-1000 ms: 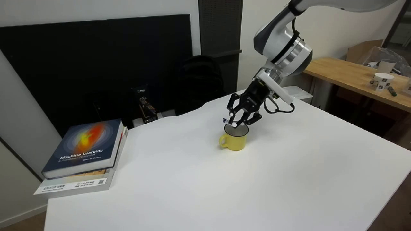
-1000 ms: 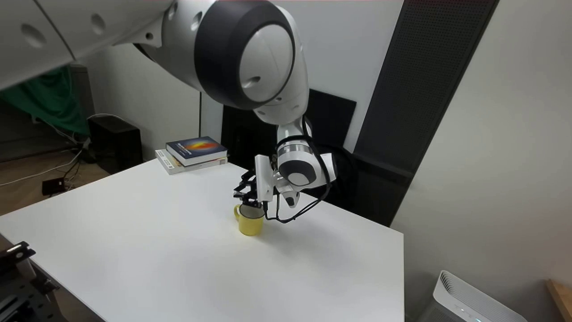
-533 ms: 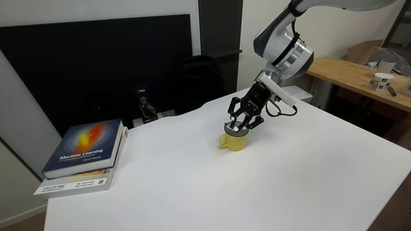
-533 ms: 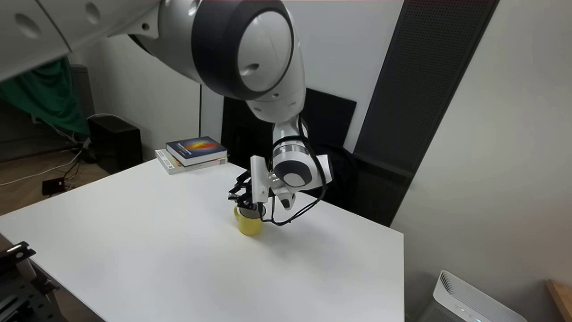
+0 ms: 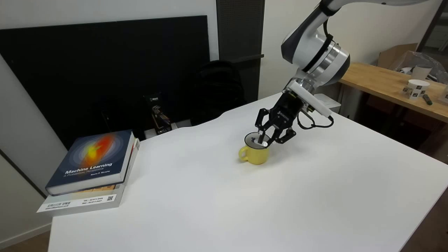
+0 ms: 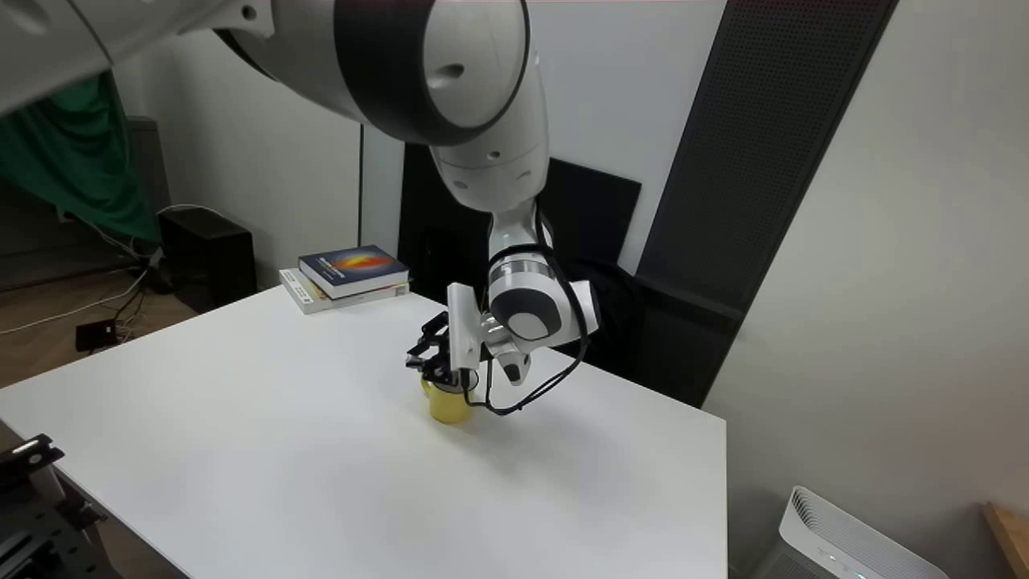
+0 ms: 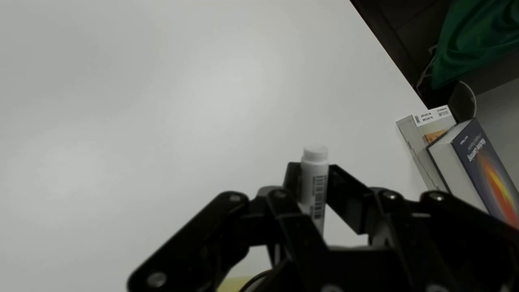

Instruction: Put the marker in the mug

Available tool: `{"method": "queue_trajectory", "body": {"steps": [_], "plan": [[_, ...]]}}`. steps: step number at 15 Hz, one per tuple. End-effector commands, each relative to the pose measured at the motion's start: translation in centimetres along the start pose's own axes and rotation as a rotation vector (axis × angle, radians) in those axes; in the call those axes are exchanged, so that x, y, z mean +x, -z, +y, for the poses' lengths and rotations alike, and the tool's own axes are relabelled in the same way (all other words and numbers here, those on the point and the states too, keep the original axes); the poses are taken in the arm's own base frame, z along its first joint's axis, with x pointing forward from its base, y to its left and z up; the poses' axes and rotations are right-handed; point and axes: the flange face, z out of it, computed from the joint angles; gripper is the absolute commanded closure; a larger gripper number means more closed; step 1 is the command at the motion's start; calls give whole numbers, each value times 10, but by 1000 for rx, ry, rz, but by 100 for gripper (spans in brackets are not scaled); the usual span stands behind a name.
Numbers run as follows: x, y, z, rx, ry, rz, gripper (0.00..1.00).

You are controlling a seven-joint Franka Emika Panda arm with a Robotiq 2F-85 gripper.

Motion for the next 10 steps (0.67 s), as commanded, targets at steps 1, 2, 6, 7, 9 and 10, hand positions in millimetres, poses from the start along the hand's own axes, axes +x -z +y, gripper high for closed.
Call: {"method": "queue_trajectory", "body": {"steps": [1,2,6,7,9,10], "plan": [[-1,11,8,12,-33,13,94],[3,13,13,25,-38,9,94],[19,25,27,70,-59,19,94],[23,27,31,80,-67,21,94],[31,28,37,107,-79,15,94],[35,26,40,117,-83,11,94]]}}
